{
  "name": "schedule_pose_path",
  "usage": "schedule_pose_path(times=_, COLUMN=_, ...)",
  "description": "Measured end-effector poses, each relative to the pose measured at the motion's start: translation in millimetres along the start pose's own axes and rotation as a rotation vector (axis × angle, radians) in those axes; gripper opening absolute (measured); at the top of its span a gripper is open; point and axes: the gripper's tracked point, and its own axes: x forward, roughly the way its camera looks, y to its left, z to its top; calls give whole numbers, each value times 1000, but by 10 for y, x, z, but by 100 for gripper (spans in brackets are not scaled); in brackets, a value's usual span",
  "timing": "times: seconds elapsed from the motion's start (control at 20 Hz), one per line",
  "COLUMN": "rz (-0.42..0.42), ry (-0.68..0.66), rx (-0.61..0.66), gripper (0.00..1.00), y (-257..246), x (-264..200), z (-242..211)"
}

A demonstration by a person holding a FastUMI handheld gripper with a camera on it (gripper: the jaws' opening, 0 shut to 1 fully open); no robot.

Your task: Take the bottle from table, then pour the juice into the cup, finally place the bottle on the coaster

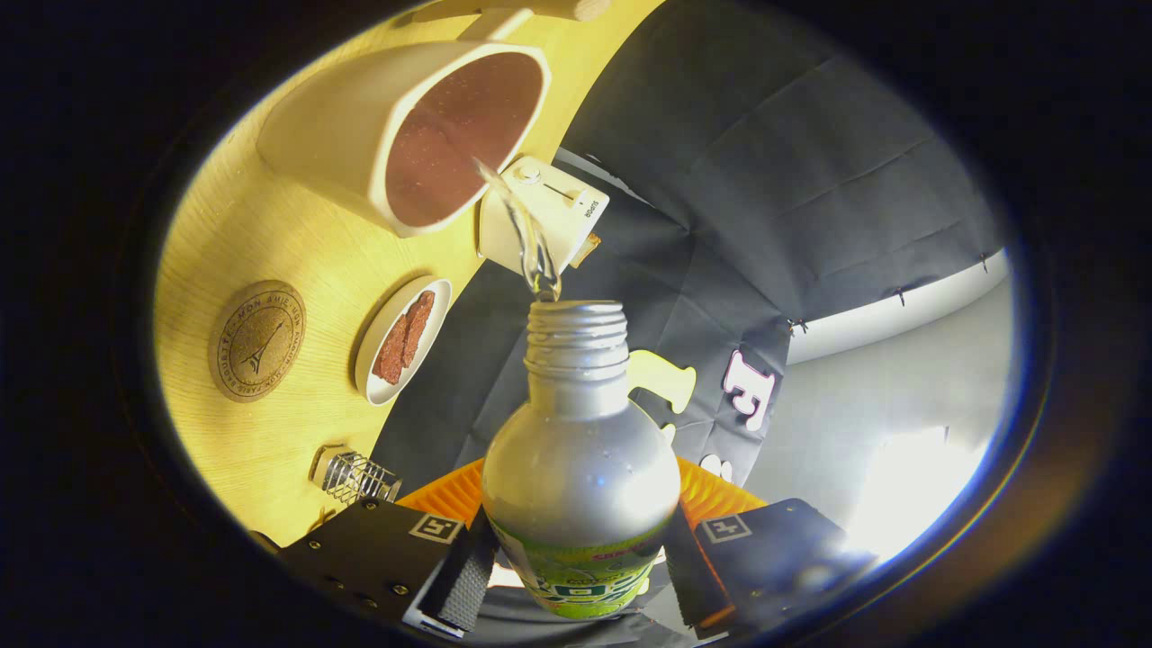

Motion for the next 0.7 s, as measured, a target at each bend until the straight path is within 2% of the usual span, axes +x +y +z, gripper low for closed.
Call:
schedule_pose_path(times=0.2, rz=6, ry=-17, rx=-48, gripper=80, y=-15, x=-16, z=35)
schedule_pose_path(times=0.7, rz=-77, ry=-77, rx=-261, gripper=80, y=-157, x=-19, z=197)
